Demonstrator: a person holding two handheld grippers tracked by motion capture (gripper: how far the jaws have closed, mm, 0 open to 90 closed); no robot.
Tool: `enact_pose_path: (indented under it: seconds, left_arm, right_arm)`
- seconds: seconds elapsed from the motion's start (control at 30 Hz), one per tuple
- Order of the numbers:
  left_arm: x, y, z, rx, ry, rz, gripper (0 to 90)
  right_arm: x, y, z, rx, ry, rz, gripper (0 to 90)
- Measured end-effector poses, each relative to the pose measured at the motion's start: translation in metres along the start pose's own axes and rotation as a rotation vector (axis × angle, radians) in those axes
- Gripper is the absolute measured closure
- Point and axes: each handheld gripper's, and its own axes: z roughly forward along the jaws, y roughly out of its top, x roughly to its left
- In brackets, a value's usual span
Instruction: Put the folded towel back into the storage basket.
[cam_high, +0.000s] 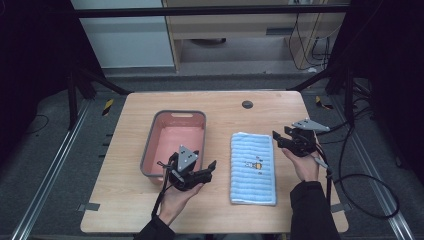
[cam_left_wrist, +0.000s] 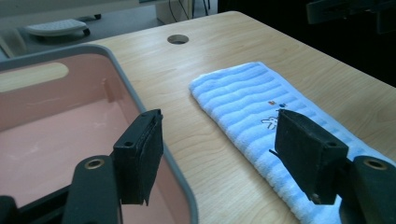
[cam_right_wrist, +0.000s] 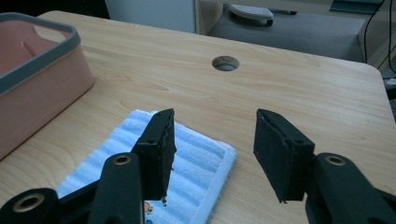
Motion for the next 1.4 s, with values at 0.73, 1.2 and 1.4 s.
enact_pose_path:
  seconds: [0.73, 1.2, 1.4]
  left_arm:
    - [-0.036, -0.012, 0.034, 0.07, -0.067, 0.044, 38.6]
    - [-0.046, -0.026, 0.053, 0.12, -0.081, 0.048, 43.7]
    - [-0.044, -0.033, 0.058, 0.144, -0.08, 0.038, 45.8]
  right_arm:
    - [-0.01, -0.011, 0.034, 0.033, -0.01, 0.022, 47.6]
    - [-0.012, -0.022, 0.056, 0.066, -0.004, 0.018, 50.3]
    - [-0.012, -0.027, 0.063, 0.087, 0.001, 0.022, 51.3]
